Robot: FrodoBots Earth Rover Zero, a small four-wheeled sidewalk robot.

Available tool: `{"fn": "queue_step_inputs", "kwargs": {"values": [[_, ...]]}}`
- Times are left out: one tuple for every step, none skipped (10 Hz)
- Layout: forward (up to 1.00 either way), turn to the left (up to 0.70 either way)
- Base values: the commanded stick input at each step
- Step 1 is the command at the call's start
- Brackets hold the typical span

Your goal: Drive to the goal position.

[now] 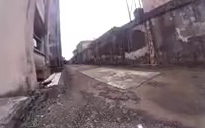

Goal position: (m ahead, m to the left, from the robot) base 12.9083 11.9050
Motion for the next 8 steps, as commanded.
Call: {"fn": "queue_step_inputs", "kwargs": {"values": [[0.70, 0.00], [0.70, 0.00], [0.70, 0.00], [0.70, 0.00], [0.70, 0.00], [0.70, 0.00], [0.70, 0.00], [0.70, 0.00]]}}
